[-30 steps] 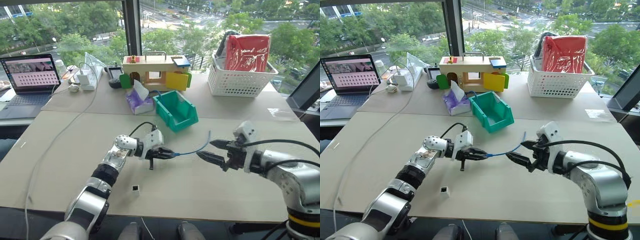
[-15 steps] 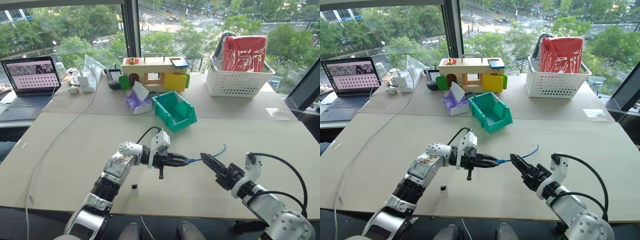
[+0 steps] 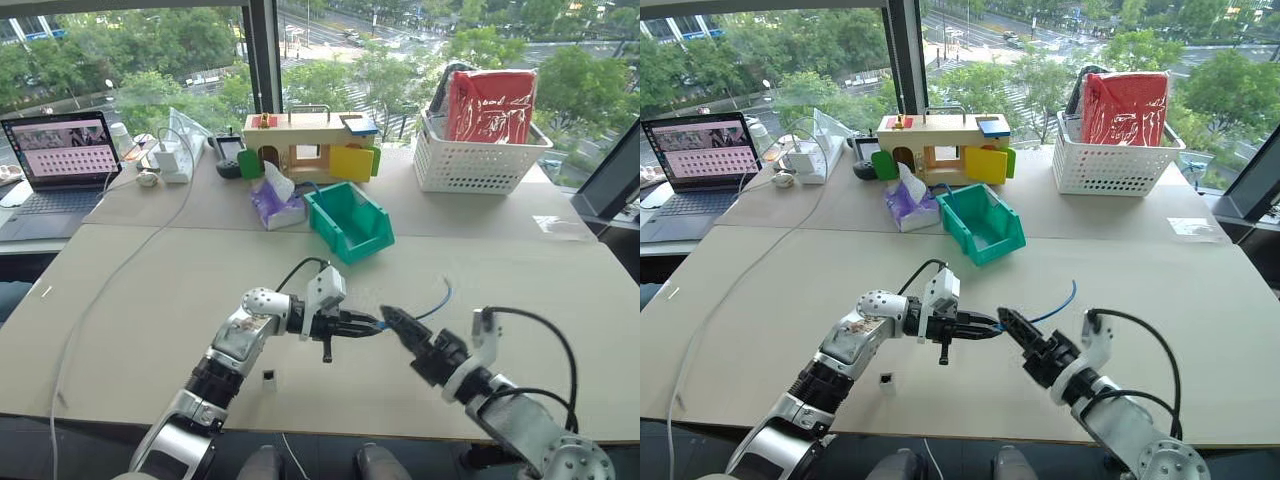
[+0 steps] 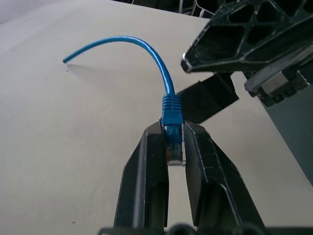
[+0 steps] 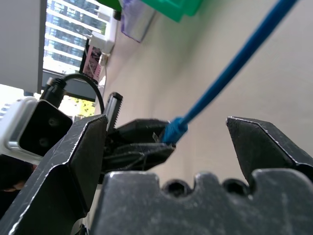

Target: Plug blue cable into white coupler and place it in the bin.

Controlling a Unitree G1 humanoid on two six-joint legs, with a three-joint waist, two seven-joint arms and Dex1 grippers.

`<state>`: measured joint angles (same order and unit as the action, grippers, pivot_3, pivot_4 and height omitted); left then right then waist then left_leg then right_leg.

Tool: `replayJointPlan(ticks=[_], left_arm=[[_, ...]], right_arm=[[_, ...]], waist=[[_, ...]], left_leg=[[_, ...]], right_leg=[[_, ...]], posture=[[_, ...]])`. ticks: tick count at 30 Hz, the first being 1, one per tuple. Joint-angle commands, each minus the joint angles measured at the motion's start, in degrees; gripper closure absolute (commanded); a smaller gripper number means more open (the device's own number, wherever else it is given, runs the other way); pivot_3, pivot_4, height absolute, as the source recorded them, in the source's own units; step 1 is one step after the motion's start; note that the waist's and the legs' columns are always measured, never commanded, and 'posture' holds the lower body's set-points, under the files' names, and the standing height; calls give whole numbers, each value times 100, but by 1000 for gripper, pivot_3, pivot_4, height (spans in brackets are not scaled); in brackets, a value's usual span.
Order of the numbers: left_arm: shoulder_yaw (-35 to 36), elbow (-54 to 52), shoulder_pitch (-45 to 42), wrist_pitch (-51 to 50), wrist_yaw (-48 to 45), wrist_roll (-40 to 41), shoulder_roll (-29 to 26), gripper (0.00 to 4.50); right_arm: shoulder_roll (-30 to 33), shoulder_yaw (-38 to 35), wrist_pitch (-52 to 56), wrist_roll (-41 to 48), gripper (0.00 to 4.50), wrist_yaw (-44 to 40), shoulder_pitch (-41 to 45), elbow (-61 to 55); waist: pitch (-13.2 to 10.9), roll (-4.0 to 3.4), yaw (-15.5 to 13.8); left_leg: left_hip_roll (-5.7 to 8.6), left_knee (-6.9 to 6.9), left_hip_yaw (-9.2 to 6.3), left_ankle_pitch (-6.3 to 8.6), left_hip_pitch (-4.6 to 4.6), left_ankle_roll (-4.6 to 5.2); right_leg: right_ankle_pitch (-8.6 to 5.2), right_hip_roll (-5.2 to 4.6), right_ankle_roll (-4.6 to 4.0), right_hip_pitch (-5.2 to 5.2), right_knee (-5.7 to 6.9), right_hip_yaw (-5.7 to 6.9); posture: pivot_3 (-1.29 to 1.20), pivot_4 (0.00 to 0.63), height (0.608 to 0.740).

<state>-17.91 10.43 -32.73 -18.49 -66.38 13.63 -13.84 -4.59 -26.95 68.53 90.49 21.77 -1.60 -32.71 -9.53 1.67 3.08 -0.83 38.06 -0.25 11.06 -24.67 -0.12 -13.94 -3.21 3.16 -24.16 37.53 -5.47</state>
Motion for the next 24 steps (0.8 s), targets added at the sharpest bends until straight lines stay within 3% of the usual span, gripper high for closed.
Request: replayJointPlan(ticks=[1,18,24], left_arm=[[13,-125,-78,216,82,13,75,4431],[-80,-99,-68,325,71,-36,4,4431],[-94,-30,-112,397,65,-62,-3,4431]], right_arm=[[214,598,-732,710,0,339,-96,-73],[1534,1644,-2569,1220,0,404,-469,-274],[1772,1857,-2905,1249,1763,335,-527,-362]], waist=[[0,0,3],[0,0,-46],[0,0,-51]], left_leg=[[-1,0,-2,0,1,0],[-4,-2,1,0,-4,1],[-4,-2,1,0,-7,1]], right_leg=[[-1,1,2,1,-2,1],[-1,3,6,7,-35,1],[0,3,6,7,-39,1]], posture=[[0,150,715],[0,150,715],[0,150,715]])
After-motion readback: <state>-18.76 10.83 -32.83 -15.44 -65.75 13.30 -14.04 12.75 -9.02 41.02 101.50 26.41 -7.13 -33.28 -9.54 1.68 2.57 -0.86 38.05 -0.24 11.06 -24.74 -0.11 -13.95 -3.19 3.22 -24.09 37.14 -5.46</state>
